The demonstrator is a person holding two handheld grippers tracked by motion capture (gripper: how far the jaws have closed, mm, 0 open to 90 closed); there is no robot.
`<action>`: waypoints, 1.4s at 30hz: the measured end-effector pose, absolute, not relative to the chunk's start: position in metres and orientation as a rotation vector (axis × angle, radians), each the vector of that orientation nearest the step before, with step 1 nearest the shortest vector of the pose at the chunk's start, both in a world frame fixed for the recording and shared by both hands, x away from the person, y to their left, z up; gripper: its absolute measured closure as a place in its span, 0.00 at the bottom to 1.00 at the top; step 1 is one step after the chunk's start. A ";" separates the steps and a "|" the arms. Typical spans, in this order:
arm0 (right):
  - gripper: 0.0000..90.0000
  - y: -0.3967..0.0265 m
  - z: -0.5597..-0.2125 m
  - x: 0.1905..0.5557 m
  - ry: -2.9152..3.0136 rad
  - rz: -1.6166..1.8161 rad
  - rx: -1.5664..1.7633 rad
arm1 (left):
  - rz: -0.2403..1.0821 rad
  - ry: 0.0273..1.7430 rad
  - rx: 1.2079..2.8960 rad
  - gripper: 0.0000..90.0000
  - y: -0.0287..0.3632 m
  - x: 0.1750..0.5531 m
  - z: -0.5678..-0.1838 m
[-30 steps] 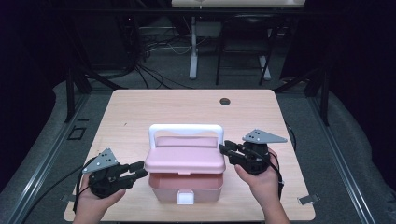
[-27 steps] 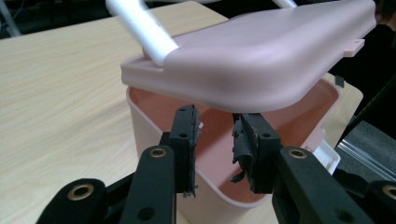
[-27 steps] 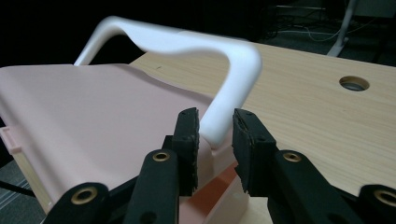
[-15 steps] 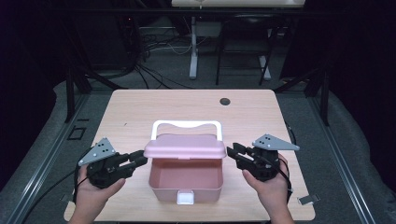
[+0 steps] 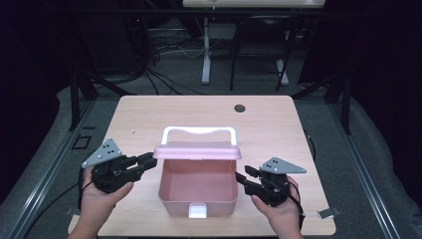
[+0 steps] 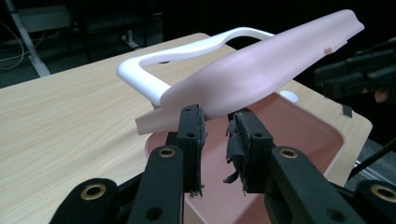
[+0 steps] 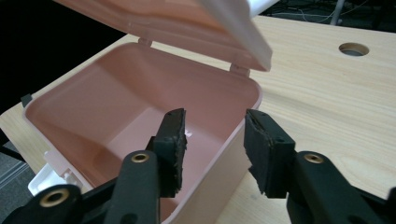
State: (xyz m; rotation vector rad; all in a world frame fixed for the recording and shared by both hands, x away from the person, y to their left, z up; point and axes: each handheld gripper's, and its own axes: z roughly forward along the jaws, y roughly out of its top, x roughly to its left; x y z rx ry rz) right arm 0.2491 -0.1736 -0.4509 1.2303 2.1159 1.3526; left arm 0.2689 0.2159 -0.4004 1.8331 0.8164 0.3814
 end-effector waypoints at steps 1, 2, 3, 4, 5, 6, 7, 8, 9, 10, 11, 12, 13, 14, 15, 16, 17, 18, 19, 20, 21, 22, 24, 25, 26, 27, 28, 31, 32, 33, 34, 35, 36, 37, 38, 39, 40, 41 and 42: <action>0.63 -0.172 -0.453 0.249 2.121 1.349 1.230 | 0.385 0.815 1.831 0.82 0.216 0.270 -0.399; 0.62 -0.171 -0.455 0.250 2.124 1.347 1.231 | 0.385 0.820 1.828 0.82 0.215 0.271 -0.398; 0.61 -0.169 -0.457 0.250 2.123 1.352 1.237 | 0.385 0.820 1.828 0.82 0.216 0.272 -0.397; 0.61 -0.168 -0.459 0.250 2.132 1.350 1.243 | 0.383 0.822 1.821 0.82 0.216 0.274 -0.397; 0.60 -0.167 -0.461 0.250 2.138 1.340 1.245 | 0.380 0.825 1.817 0.82 0.216 0.275 -0.396; 0.60 -0.166 -0.462 0.251 2.142 1.330 1.244 | 0.379 0.824 1.815 0.82 0.216 0.277 -0.395; 0.59 -0.165 -0.464 0.251 2.144 1.323 1.243 | 0.376 0.828 1.814 0.82 0.216 0.278 -0.395; 0.59 -0.164 -0.466 0.251 2.148 1.316 1.244 | 0.379 0.826 1.815 0.82 0.216 0.279 -0.394; 0.58 -0.163 -0.467 0.252 2.159 1.303 1.248 | 0.378 0.825 1.817 0.82 0.216 0.280 -0.394; 0.57 -0.162 -0.469 0.252 2.163 1.293 1.248 | 0.378 0.830 1.817 0.82 0.215 0.281 -0.393; 0.57 -0.161 -0.471 0.253 2.170 1.285 1.252 | 0.380 0.828 1.818 0.82 0.215 0.282 -0.393; 0.57 -0.161 -0.474 0.254 2.173 1.281 1.259 | 0.382 0.831 1.823 0.82 0.214 0.283 -0.392; 0.57 -0.160 -0.476 0.255 2.174 1.282 1.263 | 0.387 0.831 1.819 0.82 0.213 0.283 -0.391; 0.57 -0.160 -0.477 0.255 2.183 1.270 1.272 | 0.387 0.835 1.823 0.82 0.213 0.284 -0.390; 0.57 -0.159 -0.479 0.255 2.183 1.270 1.274 | 0.390 0.833 1.824 0.82 0.213 0.285 -0.390; 0.57 -0.159 -0.480 0.256 2.189 1.262 1.278 | 0.388 0.833 1.825 0.82 0.213 0.285 -0.389; 0.57 -0.159 -0.481 0.256 2.191 1.261 1.285 | 0.387 0.835 1.819 0.82 0.213 0.286 -0.389; 0.58 -0.158 -0.482 0.256 2.197 1.254 1.285 | 0.388 0.835 1.818 0.82 0.213 0.287 -0.389; 0.58 -0.157 -0.483 0.257 2.198 1.245 1.278 | 0.388 0.836 1.817 0.82 0.213 0.287 -0.389; 0.59 -0.156 -0.484 0.257 2.203 1.239 1.276 | 0.389 0.833 1.818 0.82 0.213 0.288 -0.389; 0.60 -0.155 -0.484 0.257 2.210 1.230 1.279 | 0.388 0.834 1.818 0.82 0.213 0.288 -0.389; 0.61 -0.155 -0.485 0.257 2.214 1.221 1.275 | 0.383 0.838 1.823 0.82 0.214 0.288 -0.388; 0.63 -0.154 -0.486 0.257 2.218 1.209 1.265 | 0.387 0.837 1.815 0.82 0.213 0.290 -0.388; 0.64 -0.154 -0.486 0.257 2.221 1.202 1.264 | 0.387 0.838 1.812 0.82 0.213 0.290 -0.388; 0.66 -0.154 -0.486 0.257 2.222 1.198 1.265 | 0.392 0.834 1.816 0.82 0.213 0.291 -0.388; 0.67 -0.154 -0.486 0.258 2.223 1.195 1.268 | 0.390 0.837 1.811 0.82 0.213 0.292 -0.387; 0.67 -0.154 -0.486 0.258 2.224 1.196 1.272 | 0.389 0.839 1.808 0.82 0.213 0.293 -0.387; 0.67 -0.154 -0.486 0.257 2.226 1.192 1.270 | 0.394 0.840 1.803 0.83 0.213 0.296 -0.386; 0.67 -0.154 -0.486 0.257 2.227 1.191 1.270 | 0.394 0.843 1.806 0.83 0.213 0.297 -0.386; 0.67 -0.154 -0.486 0.258 2.227 1.193 1.271 | 0.397 0.848 1.809 0.83 0.212 0.298 -0.385; 0.67 -0.154 -0.486 0.258 2.230 1.192 1.271 | 0.398 0.851 1.801 0.83 0.211 0.299 -0.385; 0.67 -0.155 -0.486 0.258 2.231 1.195 1.272 | 0.399 0.854 1.802 0.83 0.211 0.300 -0.384; 0.68 -0.155 -0.486 0.258 2.229 1.194 1.276 | 0.403 0.857 1.803 0.83 0.211 0.302 -0.384; 0.68 -0.155 -0.486 0.258 2.227 1.192 1.276 | 0.404 0.857 1.802 0.83 0.211 0.303 -0.383; 0.68 -0.155 -0.486 0.258 2.227 1.192 1.276 | 0.407 0.857 1.799 0.83 0.211 0.304 -0.383; 0.68 -0.155 -0.486 0.259 2.226 1.193 1.275 | 0.405 0.864 1.796 0.84 0.210 0.305 -0.383; 0.69 -0.155 -0.486 0.259 2.224 1.192 1.276 | 0.406 0.866 1.793 0.84 0.210 0.307 -0.383; 0.69 -0.155 -0.486 0.259 2.222 1.193 1.276 | 0.407 0.867 1.795 0.85 0.210 0.308 -0.383; 0.69 -0.155 -0.486 0.259 2.220 1.194 1.280 | 0.409 0.868 1.795 0.85 0.210 0.309 -0.384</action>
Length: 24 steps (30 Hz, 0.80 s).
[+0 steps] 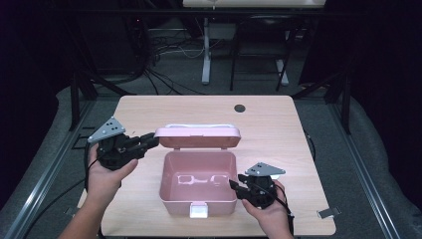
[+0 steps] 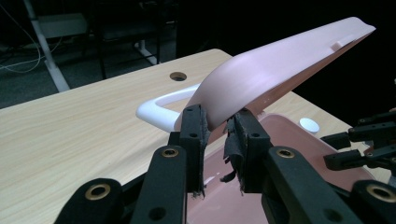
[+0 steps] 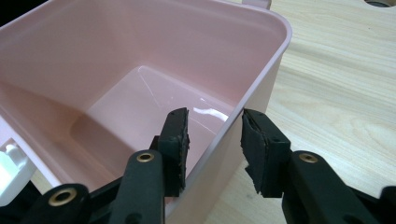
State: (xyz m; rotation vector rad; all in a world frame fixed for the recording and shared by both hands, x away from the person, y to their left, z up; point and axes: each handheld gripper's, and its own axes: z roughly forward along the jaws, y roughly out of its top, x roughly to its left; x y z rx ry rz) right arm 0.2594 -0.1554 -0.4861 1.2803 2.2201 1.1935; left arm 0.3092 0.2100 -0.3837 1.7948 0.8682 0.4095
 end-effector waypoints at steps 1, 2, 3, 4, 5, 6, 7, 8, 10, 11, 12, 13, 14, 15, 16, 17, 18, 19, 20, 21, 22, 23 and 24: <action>0.69 -0.155 -0.486 0.259 2.219 1.193 1.281 | 0.411 0.874 1.793 0.85 0.209 0.310 -0.384; 0.69 -0.155 -0.486 0.259 2.218 1.190 1.281 | 0.412 0.877 1.793 0.85 0.209 0.311 -0.385; 0.69 -0.155 -0.486 0.259 2.215 1.189 1.283 | 0.414 0.882 1.797 0.85 0.209 0.312 -0.385; 0.69 -0.154 -0.486 0.258 2.211 1.193 1.282 | 0.415 0.883 1.791 0.85 0.209 0.313 -0.386; 0.69 -0.154 -0.486 0.258 2.210 1.192 1.285 | 0.413 0.883 1.787 0.85 0.208 0.314 -0.386; 0.69 -0.155 -0.486 0.258 2.212 1.190 1.283 | 0.416 0.886 1.787 0.86 0.208 0.315 -0.387; 0.69 -0.155 -0.486 0.258 2.212 1.190 1.282 | 0.416 0.888 1.786 0.86 0.208 0.316 -0.388; 0.69 -0.155 -0.486 0.257 2.212 1.191 1.283 | 0.415 0.891 1.789 0.86 0.208 0.317 -0.389; 0.69 -0.154 -0.486 0.257 2.211 1.190 1.282 | 0.415 0.898 1.784 0.86 0.207 0.319 -0.391; 0.69 -0.155 -0.486 0.257 2.215 1.188 1.281 | 0.417 0.903 1.782 0.86 0.207 0.320 -0.392; 0.69 -0.155 -0.486 0.257 2.214 1.190 1.282 | 0.419 0.907 1.785 0.86 0.206 0.321 -0.393; 0.69 -0.155 -0.486 0.257 2.213 1.191 1.283 | 0.423 0.907 1.784 0.86 0.206 0.322 -0.394; 0.69 -0.155 -0.486 0.257 2.213 1.191 1.283 | 0.423 0.912 1.781 0.86 0.206 0.323 -0.395; 0.69 -0.155 -0.486 0.257 2.213 1.191 1.283 | 0.423 0.915 1.775 0.87 0.206 0.324 -0.396; 0.69 -0.154 -0.486 0.257 2.213 1.192 1.285 | 0.425 0.915 1.776 0.87 0.206 0.325 -0.396; 0.69 -0.155 -0.486 0.257 2.212 1.191 1.282 | 0.427 0.918 1.772 0.87 0.205 0.326 -0.397; 0.69 -0.155 -0.486 0.257 2.212 1.193 1.282 | 0.428 0.918 1.772 0.87 0.205 0.327 -0.397; 0.69 -0.155 -0.486 0.257 2.211 1.195 1.282 | 0.427 0.925 1.770 0.87 0.205 0.327 -0.398; 0.69 -0.155 -0.486 0.257 2.210 1.196 1.282 | 0.429 0.929 1.767 0.87 0.204 0.328 -0.398; 0.69 -0.155 -0.486 0.256 2.210 1.196 1.285 | 0.430 0.928 1.778 0.87 0.205 0.329 -0.398; 0.69 -0.155 -0.486 0.256 2.208 1.197 1.285 | 0.429 0.933 1.771 0.87 0.204 0.330 -0.399; 0.69 -0.155 -0.487 0.256 2.208 1.198 1.285 | 0.426 0.935 1.770 0.87 0.204 0.331 -0.400; 0.69 -0.155 -0.487 0.256 2.208 1.197 1.281 | 0.425 0.939 1.766 0.87 0.204 0.332 -0.401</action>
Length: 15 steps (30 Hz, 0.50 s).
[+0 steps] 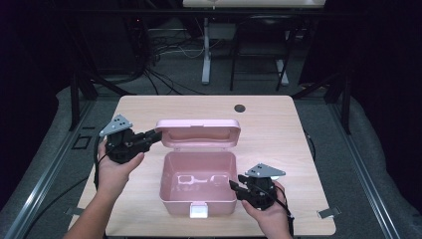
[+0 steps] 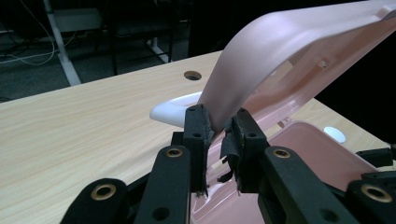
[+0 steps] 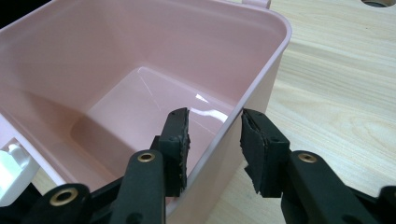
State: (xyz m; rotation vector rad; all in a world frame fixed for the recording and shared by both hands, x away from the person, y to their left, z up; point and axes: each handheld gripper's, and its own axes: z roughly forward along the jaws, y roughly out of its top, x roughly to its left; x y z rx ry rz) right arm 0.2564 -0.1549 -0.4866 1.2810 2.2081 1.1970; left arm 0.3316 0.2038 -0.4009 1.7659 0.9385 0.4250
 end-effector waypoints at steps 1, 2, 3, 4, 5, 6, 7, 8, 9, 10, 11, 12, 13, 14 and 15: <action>0.69 -0.155 -0.487 0.256 2.208 1.198 1.282 | 0.423 0.941 1.765 0.87 0.204 0.332 -0.402; 0.69 -0.155 -0.487 0.256 2.208 1.199 1.283 | 0.421 0.945 1.767 0.87 0.204 0.333 -0.402; 0.69 -0.155 -0.487 0.256 2.206 1.200 1.284 | 0.422 0.946 1.766 0.87 0.204 0.334 -0.403; 0.69 -0.155 -0.487 0.256 2.207 1.200 1.283 | 0.422 0.946 1.766 0.87 0.203 0.335 -0.403; 0.69 -0.155 -0.487 0.256 2.207 1.202 1.284 | 0.422 0.948 1.763 0.87 0.203 0.336 -0.404; 0.69 -0.155 -0.487 0.257 2.206 1.203 1.284 | 0.420 0.952 1.760 0.87 0.203 0.336 -0.405; 0.69 -0.155 -0.487 0.256 2.207 1.202 1.286 | 0.421 0.953 1.762 0.88 0.203 0.337 -0.405; 0.69 -0.155 -0.487 0.256 2.204 1.206 1.285 | 0.420 0.957 1.758 0.88 0.203 0.337 -0.406; 0.69 -0.155 -0.487 0.256 2.205 1.207 1.288 | 0.422 0.953 1.758 0.88 0.203 0.338 -0.406; 0.69 -0.156 -0.488 0.256 2.202 1.220 1.295 | 0.422 0.954 1.757 0.88 0.203 0.339 -0.407; 0.69 -0.157 -0.488 0.257 2.205 1.231 1.301 | 0.420 0.956 1.755 0.88 0.203 0.340 -0.407; 0.69 -0.157 -0.488 0.257 2.207 1.235 1.309 | 0.419 0.959 1.755 0.88 0.203 0.340 -0.408; 0.69 -0.157 -0.488 0.257 2.208 1.236 1.311 | 0.417 0.959 1.752 0.88 0.203 0.341 -0.408; 0.69 -0.157 -0.488 0.257 2.208 1.234 1.307 | 0.414 0.963 1.749 0.88 0.203 0.341 -0.409; 0.69 -0.157 -0.488 0.257 2.208 1.233 1.307 | 0.417 0.963 1.750 0.88 0.203 0.342 -0.410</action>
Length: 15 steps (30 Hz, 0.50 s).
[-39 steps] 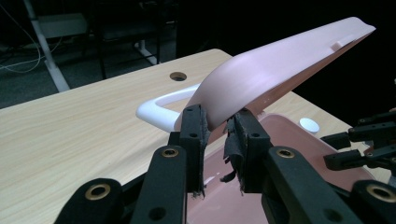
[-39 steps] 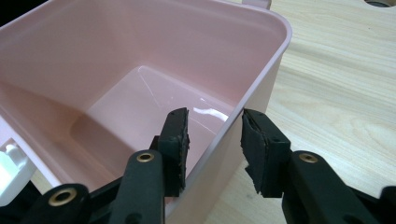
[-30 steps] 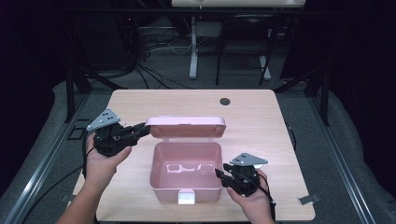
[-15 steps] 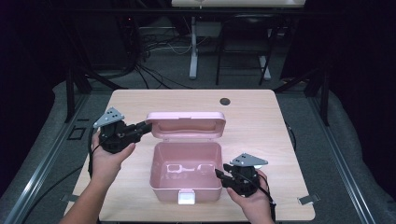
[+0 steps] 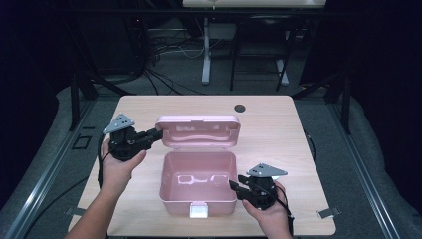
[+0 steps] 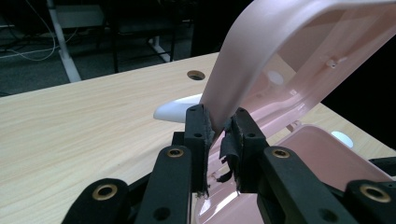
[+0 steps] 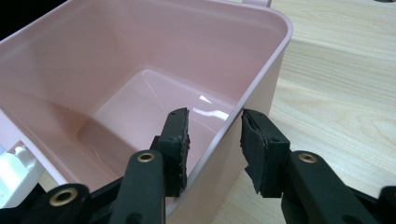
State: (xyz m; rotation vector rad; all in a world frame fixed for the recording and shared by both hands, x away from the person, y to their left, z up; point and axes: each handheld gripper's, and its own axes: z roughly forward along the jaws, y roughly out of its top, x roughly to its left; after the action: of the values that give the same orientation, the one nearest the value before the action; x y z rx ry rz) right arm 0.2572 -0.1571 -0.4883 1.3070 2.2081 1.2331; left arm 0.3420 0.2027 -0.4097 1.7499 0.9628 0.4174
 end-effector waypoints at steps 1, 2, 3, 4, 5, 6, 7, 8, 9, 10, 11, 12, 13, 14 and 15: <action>0.69 -0.157 -0.488 0.257 2.209 1.233 1.305 | 0.412 0.968 1.757 0.88 0.203 0.343 -0.410; 0.69 -0.157 -0.488 0.257 2.208 1.233 1.305 | 0.417 0.971 1.757 0.88 0.202 0.343 -0.411; 0.69 -0.157 -0.488 0.257 2.209 1.233 1.305 | 0.417 0.973 1.758 0.88 0.202 0.344 -0.412; 0.69 -0.157 -0.488 0.257 2.208 1.233 1.305 | 0.419 0.974 1.757 0.88 0.202 0.344 -0.412; 0.69 -0.157 -0.488 0.257 2.208 1.233 1.304 | 0.419 0.975 1.757 0.88 0.202 0.345 -0.412; 0.69 -0.157 -0.488 0.257 2.208 1.232 1.303 | 0.420 0.973 1.759 0.88 0.202 0.345 -0.413; 0.69 -0.157 -0.488 0.257 2.209 1.233 1.303 | 0.419 0.977 1.756 0.88 0.202 0.346 -0.413; 0.69 -0.157 -0.488 0.257 2.209 1.233 1.303 | 0.418 0.980 1.753 0.88 0.201 0.346 -0.413; 0.69 -0.157 -0.488 0.257 2.209 1.233 1.302 | 0.420 0.978 1.757 0.88 0.202 0.347 -0.413; 0.69 -0.157 -0.488 0.257 2.208 1.233 1.302 | 0.421 0.980 1.757 0.88 0.201 0.348 -0.413; 0.69 -0.157 -0.488 0.257 2.209 1.234 1.302 | 0.420 0.982 1.758 0.88 0.201 0.348 -0.414; 0.69 -0.157 -0.489 0.257 2.209 1.234 1.303 | 0.416 0.986 1.763 0.88 0.201 0.349 -0.414; 0.69 -0.157 -0.489 0.257 2.208 1.235 1.304 | 0.419 0.984 1.761 0.88 0.201 0.349 -0.414; 0.69 -0.157 -0.489 0.257 2.208 1.235 1.303 | 0.419 0.988 1.760 0.89 0.201 0.350 -0.415; 0.69 -0.157 -0.489 0.257 2.208 1.234 1.302 | 0.418 0.990 1.760 0.89 0.201 0.350 -0.415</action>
State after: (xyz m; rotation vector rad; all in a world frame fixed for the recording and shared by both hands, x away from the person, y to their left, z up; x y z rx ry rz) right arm 0.2571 -0.1575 -0.4885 1.3024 2.2085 1.2340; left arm 0.3503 0.2007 -0.4151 1.7599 0.9898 0.4184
